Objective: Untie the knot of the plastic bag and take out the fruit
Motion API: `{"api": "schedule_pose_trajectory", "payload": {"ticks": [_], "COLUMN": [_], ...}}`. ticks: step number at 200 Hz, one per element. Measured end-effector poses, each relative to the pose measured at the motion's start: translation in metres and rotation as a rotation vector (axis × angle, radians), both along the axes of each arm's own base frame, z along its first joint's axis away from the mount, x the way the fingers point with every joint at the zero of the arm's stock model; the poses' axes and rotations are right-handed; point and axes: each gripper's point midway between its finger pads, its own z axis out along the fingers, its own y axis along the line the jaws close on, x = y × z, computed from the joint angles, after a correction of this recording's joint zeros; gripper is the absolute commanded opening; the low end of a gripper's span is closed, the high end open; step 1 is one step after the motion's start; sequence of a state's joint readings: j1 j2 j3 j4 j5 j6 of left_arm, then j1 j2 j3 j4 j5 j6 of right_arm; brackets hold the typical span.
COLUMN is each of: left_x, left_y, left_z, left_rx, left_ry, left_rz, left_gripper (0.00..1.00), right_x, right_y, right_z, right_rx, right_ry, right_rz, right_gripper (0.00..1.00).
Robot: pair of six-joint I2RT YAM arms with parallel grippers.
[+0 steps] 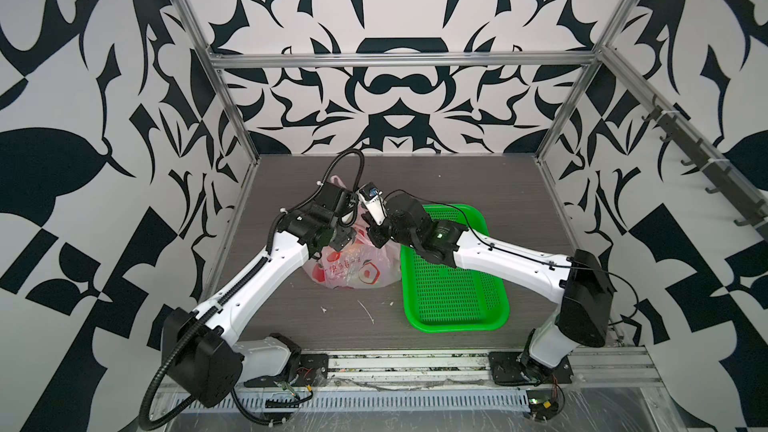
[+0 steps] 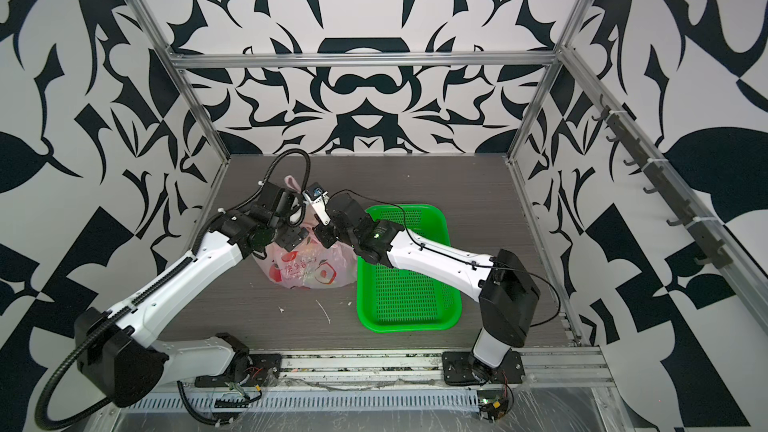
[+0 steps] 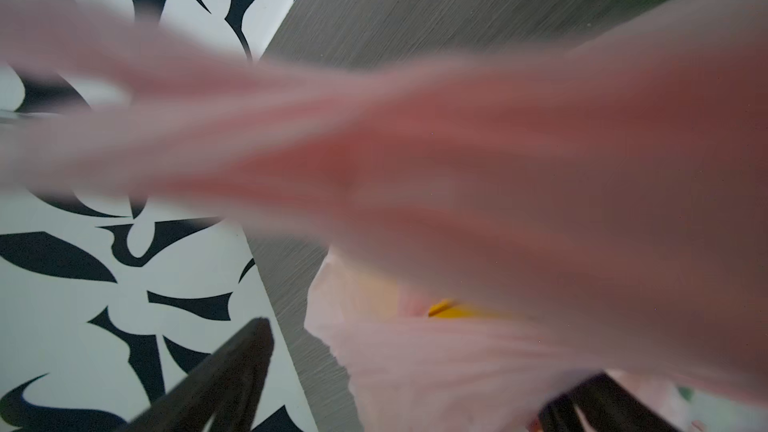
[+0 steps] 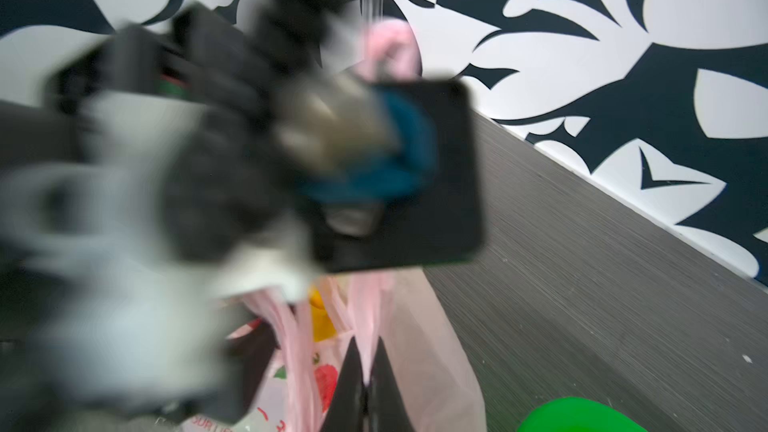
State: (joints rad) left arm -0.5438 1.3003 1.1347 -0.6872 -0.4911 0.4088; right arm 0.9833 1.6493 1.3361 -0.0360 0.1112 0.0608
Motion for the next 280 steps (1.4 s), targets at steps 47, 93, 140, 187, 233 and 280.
{"api": "schedule_pose_trajectory", "payload": {"ticks": [47,93,140,187,233,280], "left_x": [0.012,0.018,0.018,0.016,0.012,0.013], "left_y": [0.006,0.021,0.038,0.052,0.063,0.074], "left_z": [-0.012,-0.007,0.006,0.010,0.021,0.027], "left_rx": [0.035,0.011,-0.046,-0.158,-0.296,-0.410], "left_ry": [0.006,-0.022,-0.051,-0.037,-0.047,-0.050], "left_rz": [0.051,0.127,0.214,0.310,0.411,0.500], "left_gripper": [0.73,0.52,0.26,0.00,0.00,0.00], "right_x": [0.000,-0.003,0.001,0.005,0.015,0.036], "right_y": [-0.004,-0.009,-0.012,-0.012,0.000,0.016], "right_z": [-0.010,-0.003,-0.002,-0.002,0.001,0.000], "right_rx": [-0.012,0.002,0.007,0.015,0.025,0.041], "right_ry": [0.013,0.003,0.000,-0.001,-0.007,-0.017], "right_rz": [-0.002,-0.003,-0.017,-0.030,-0.031,-0.035], "right_gripper": [0.05,0.05,0.04,0.04,0.03,0.03]}}
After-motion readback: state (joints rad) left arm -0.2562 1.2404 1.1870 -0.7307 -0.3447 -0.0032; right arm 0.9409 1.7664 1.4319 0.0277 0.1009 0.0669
